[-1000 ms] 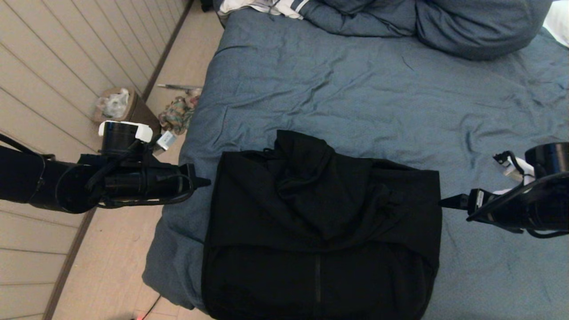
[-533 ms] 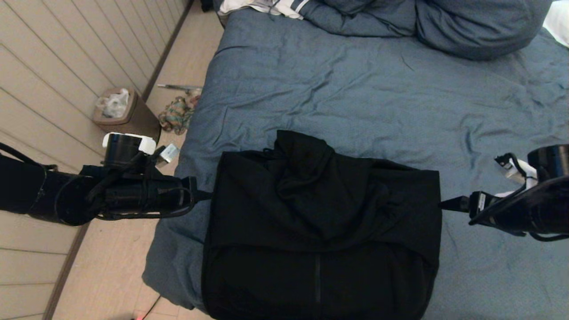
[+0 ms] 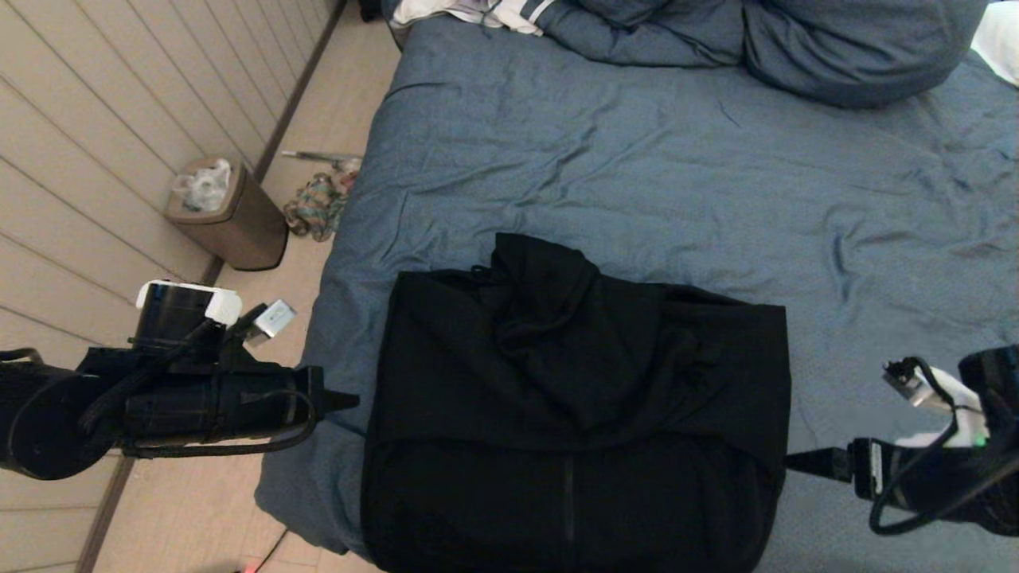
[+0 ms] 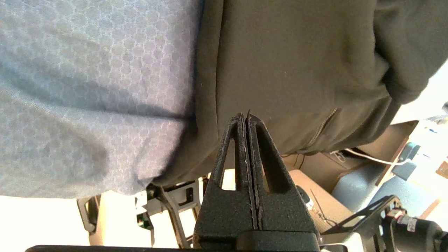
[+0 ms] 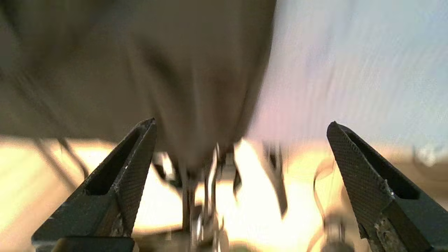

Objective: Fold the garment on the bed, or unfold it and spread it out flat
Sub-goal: Fold the black sweatshirt

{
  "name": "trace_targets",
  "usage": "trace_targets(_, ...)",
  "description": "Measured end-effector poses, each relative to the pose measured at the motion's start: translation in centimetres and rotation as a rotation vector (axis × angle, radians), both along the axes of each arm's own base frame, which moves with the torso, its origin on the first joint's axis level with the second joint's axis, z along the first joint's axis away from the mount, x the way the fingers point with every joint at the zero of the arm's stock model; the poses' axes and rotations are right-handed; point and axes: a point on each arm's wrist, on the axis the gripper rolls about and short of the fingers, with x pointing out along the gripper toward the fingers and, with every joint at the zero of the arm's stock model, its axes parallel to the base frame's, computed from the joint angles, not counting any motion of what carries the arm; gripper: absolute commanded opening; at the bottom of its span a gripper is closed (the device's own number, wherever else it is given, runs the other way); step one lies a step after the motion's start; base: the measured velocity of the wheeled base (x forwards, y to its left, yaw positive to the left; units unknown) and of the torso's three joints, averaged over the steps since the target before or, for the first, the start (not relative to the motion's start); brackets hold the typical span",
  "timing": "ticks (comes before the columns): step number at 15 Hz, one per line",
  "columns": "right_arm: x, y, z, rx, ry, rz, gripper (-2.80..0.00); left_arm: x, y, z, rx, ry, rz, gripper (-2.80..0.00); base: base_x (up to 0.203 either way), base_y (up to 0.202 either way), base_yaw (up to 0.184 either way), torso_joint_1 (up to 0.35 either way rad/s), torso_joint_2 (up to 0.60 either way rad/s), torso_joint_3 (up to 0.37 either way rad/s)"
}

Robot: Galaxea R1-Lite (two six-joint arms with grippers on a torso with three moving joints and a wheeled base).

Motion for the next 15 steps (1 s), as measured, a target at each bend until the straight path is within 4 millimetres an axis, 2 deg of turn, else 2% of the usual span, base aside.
trace_targets(5,-4.4,1.8,-4.3,-0.03,0.165,0.149,0.0,0.2,0.4,0.3,-0.008,-0.017,0.016,-2.8,0.0,0.0,0.0,0.0,0.0,0.0)
trace_targets(7,-5.3,2.2,-5.6,-0.064,0.166,0.228,0.0,0.4,0.8,0.3,-0.02,-0.017,0.016,-2.8,0.0,0.0,0.0,0.0,0.0,0.0)
trace_targets(10,-5.0,2.8,-7.1,-0.08,0.143,0.282,0.0,0.8,1.4,0.6,-0.044,-0.022,0.016,-2.8,0.0,0.0,0.0,0.0,0.0,0.0)
trace_targets(15,-3.1,3.8,-10.2,-0.151,0.086,0.324,0.0,0.8,1.6,0.7,-0.046,-0.027,0.022,-2.8,0.0,0.0,0.0,0.0,0.0,0.0)
